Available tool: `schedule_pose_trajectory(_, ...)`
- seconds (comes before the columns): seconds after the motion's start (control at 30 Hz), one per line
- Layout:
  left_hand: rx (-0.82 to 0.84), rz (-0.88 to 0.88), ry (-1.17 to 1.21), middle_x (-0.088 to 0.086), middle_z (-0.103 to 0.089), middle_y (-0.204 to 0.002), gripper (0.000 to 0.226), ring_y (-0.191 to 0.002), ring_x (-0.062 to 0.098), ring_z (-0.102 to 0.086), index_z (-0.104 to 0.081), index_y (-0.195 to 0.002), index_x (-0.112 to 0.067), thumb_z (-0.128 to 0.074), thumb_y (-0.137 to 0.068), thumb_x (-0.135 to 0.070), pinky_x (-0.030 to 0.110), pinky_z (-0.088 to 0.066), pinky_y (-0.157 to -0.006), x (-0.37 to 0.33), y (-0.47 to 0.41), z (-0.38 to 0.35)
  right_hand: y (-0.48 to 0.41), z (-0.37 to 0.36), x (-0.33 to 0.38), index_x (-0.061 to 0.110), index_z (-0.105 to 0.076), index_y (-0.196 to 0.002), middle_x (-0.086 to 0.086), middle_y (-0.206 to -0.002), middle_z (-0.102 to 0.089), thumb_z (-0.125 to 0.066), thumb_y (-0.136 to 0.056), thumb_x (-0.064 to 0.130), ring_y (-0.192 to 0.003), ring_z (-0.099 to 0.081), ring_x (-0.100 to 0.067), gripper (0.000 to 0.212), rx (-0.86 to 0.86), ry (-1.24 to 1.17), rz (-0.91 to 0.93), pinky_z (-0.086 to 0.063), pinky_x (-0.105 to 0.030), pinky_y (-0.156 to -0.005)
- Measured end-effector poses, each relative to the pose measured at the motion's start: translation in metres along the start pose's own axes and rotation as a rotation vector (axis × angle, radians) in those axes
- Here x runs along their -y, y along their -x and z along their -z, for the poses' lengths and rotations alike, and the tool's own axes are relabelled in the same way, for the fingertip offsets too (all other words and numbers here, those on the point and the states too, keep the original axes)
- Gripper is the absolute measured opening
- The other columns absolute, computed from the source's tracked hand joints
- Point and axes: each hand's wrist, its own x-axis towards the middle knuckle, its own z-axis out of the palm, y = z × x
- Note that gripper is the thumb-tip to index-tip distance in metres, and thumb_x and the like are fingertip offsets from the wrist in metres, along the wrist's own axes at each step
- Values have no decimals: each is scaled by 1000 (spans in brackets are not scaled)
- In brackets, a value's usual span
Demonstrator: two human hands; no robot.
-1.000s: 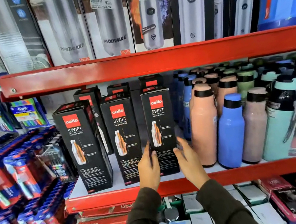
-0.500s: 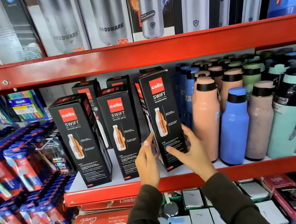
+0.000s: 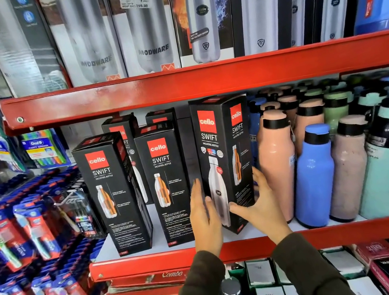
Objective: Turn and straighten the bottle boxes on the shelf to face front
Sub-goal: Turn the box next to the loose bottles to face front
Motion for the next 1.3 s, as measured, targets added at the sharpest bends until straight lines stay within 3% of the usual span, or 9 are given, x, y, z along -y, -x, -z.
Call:
schedule_pose_trajectory(0.1,52,56,-25,-19,-45,-139,49,-119,-29,-41,-33,-153,-17,-42,-105,-15,-8,-27,-95,4,-7,0,-1,-1,0,73,-28,-130,48,-127,-49,-81,-56,40,-125,-49,15,96,41,-21,-21,-48,-28,-104)
schedule_pose_trajectory(0.27,10,61,-17,-14,-56,-130,41,-111,-30,-48,-43,-142,-20,-48,-102,-11,-6,-34,-92,13,-7,4,-3,0,-9,45,-21,-155,11,-159,-38,-77,-72,30,-147,-37,-10,100,143,-43,-10,-37,-46,-119)
schedule_pose_trajectory(0.4,-14,47,7,-32,-56,-123,44,-115,-25,-51,-45,-122,-46,-52,-100,-8,-2,-39,-92,13,-2,4,-4,-2,-18,68,-24,-141,33,-149,-41,-67,-87,14,-141,-38,7,87,198,-38,-16,-37,-27,-117)
schedule_pose_trajectory(0.57,-30,24,-32,-27,-59,-123,47,-118,-14,-57,-45,-118,-50,-56,-98,-8,9,-47,-98,13,3,1,-4,-3,-21,80,-25,-128,55,-126,-47,-59,-91,8,-126,-46,20,88,221,-34,-50,-41,-1,-95)
schedule_pose_trajectory(0.67,-51,27,-64,-25,-61,-120,44,-116,-11,-59,-46,-117,-45,-56,-98,-7,16,-49,-100,15,2,-2,-5,-6,-21,85,-23,-124,51,-129,-46,-58,-94,5,-128,-46,17,92,211,9,-26,-40,-8,-105)
schedule_pose_trajectory(0.8,-66,51,-86,-15,-62,-121,37,-118,3,-61,-46,-121,-34,-54,-98,-5,23,-47,-102,17,0,-6,-5,-12,-25,85,-18,-123,21,-147,-43,-58,-94,2,-139,-42,-1,97,188,55,1,-35,-26,-116)
schedule_pose_trajectory(0.87,-73,60,-111,-9,-62,-124,33,-118,6,-60,-47,-124,-27,-54,-98,-6,24,-46,-102,18,-1,-7,-6,-14,-27,79,-18,-130,19,-147,-42,-57,-94,2,-139,-39,-1,94,187,85,9,-33,-26,-116)
schedule_pose_trajectory(1.0,-83,66,-138,-6,-60,-125,32,-117,8,-59,-48,-128,-17,-53,-98,-7,26,-47,-102,19,-2,-8,-8,-18,-32,42,-21,-153,15,-149,-43,-57,-94,1,-138,-37,1,80,199,116,-16,-31,-24,-115)
schedule_pose_trajectory(1.3,-86,82,-123,-8,-62,-120,33,-115,10,-62,-48,-128,-17,-54,-98,-7,24,-48,-100,18,0,-11,-8,-18,-36,28,-29,-154,16,-144,-41,-56,-95,-2,-137,-37,-1,72,139,133,-3,-29,-22,-114)
